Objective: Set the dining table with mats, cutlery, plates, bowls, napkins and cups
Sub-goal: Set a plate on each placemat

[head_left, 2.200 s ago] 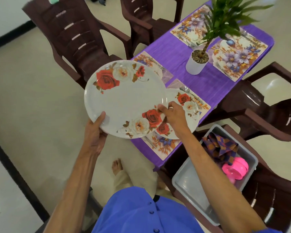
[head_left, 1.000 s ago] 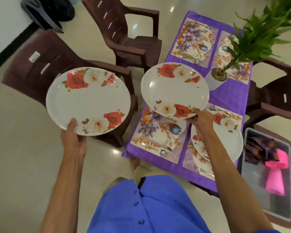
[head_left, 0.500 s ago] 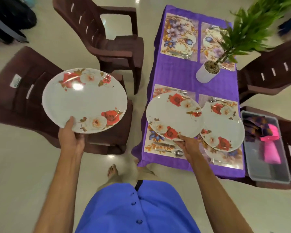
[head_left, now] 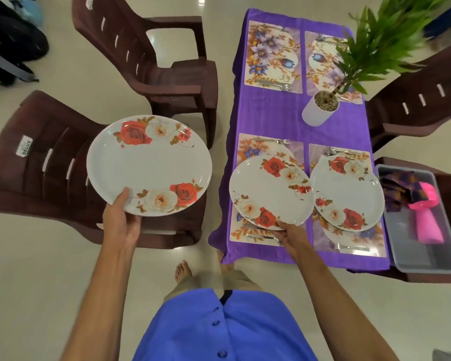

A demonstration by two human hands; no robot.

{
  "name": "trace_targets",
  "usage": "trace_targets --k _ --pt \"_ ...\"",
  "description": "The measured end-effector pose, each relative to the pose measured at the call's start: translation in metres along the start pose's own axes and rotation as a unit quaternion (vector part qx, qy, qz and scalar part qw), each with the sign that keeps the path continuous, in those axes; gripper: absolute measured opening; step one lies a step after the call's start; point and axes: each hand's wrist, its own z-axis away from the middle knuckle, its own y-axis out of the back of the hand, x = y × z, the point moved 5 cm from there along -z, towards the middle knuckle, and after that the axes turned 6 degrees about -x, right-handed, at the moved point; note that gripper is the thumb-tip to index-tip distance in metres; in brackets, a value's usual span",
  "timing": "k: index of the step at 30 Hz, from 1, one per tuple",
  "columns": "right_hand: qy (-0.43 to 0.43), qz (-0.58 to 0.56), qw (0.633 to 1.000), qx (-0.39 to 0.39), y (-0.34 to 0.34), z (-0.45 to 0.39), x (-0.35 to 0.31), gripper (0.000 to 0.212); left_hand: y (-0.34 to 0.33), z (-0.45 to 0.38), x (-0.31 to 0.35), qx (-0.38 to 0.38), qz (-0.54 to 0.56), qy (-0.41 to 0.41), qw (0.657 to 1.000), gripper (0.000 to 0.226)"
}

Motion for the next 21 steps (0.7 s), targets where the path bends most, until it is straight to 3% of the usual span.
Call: trace_targets --k 4,9,14,21 --pt "-0.019 -0.056 0.998 -0.006 -0.004 -0.011 -0.004 0.045 -0.001 -0.001 -0.008 0.012 -0.006 0.004 1.000 0.047" --pt "-0.055 -0.041 0.998 -0.003 -0.004 -0.028 -0.005 0.027 -0.003 0.001 -0.015 0.026 -0.001 -0.003 1.000 0.046" --pt "-0.051 -0.068 0.996 -0.037 -0.009 -0.042 -0.015 0.041 -0.008 0.007 -0.022 0.034 -0.006 -0.008 0.999 0.048" --pt "-0.074 -0.054 0.996 -0.007 -0.002 -0.058 -0.016 0.021 -0.019 0.014 -0.030 0.038 -0.007 -0.019 0.999 0.048"
